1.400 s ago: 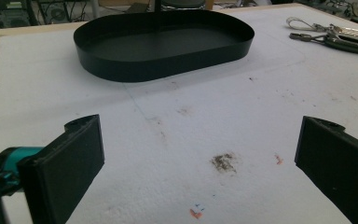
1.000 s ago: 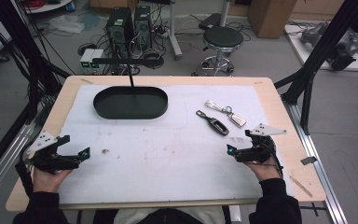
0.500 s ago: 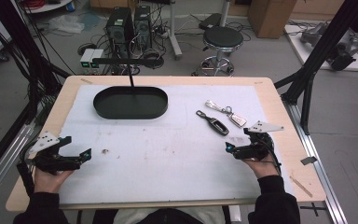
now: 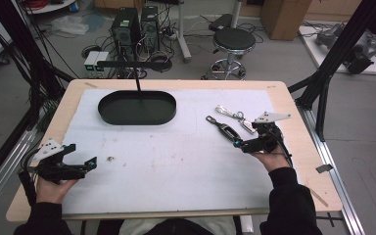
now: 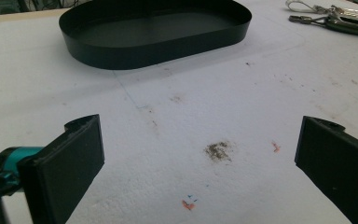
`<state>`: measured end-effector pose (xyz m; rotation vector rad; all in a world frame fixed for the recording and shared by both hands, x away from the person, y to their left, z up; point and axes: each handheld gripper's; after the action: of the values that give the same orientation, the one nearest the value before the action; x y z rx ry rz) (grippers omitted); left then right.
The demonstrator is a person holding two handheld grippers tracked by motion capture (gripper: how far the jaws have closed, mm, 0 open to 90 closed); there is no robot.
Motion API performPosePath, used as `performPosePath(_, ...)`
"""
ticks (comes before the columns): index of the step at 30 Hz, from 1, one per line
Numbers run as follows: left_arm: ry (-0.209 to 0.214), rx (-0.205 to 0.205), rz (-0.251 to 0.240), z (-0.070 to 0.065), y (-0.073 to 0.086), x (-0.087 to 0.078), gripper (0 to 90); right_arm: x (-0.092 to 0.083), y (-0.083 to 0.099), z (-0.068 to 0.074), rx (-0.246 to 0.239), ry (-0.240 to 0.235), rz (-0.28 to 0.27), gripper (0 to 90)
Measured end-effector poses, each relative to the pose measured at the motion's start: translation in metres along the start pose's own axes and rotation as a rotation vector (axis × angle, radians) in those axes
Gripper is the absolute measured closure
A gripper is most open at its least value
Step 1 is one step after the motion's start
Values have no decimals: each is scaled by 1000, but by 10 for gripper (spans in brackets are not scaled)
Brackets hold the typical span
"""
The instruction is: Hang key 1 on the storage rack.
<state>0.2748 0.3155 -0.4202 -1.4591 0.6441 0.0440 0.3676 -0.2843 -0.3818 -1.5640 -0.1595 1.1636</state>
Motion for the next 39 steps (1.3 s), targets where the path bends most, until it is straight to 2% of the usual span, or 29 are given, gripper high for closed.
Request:
performPosePath(4, 3, 9, 0, -2, 0, 1, 17, 5, -9, -7, 7, 0, 10, 8)
performPosePath(8, 6, 14, 5, -2, 0, 3, 17, 14, -26, -17, -4, 6, 53, 8)
performPosePath(13, 6, 11, 2, -2, 0, 3, 17, 20, -37, -27, 6, -2, 58, 8)
performPosePath(14, 5, 13, -1, -2, 0, 3, 17, 25, -42, -33, 21, -11, 63, 8)
performPosePath(15, 5, 13, -1, -2, 0, 3, 17, 25, -42, -33, 21, -11, 63, 8)
performPosePath(18, 8, 15, -3, -3, 0, 3, 17, 34, -48, -48, 51, 1, 87, 8)
performPosePath(19, 8, 15, -3, -3, 0, 3, 17, 34, -48, -48, 51, 1, 87, 8)
performPosePath(20, 9, 17, -2, -3, 0, 3, 17, 38, -51, -55, 59, 15, 107, 8)
performPosePath(21, 9, 17, -2, -3, 0, 3, 17, 38, -51, -55, 59, 15, 107, 8)
performPosePath(24, 5, 21, -4, -4, 0, 3, 17, 44, -56, -68, 66, 30, 131, 8)
performPosePath(31, 4, 19, -14, -4, 0, 2, 17, 52, -63, -81, 68, 50, 164, 8)
performPosePath(39, 12, 25, -9, -4, 0, 3, 17, 64, -77, -88, 24, 62, 200, 8)
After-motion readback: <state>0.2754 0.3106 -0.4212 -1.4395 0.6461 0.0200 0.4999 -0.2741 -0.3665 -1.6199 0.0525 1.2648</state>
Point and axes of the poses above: each handheld gripper's, and its own axes: x roughly forward along the jaws, y roughly out of its underside, z roughly to its left, and after that the axes turned 9 degrees about -y, right-handed
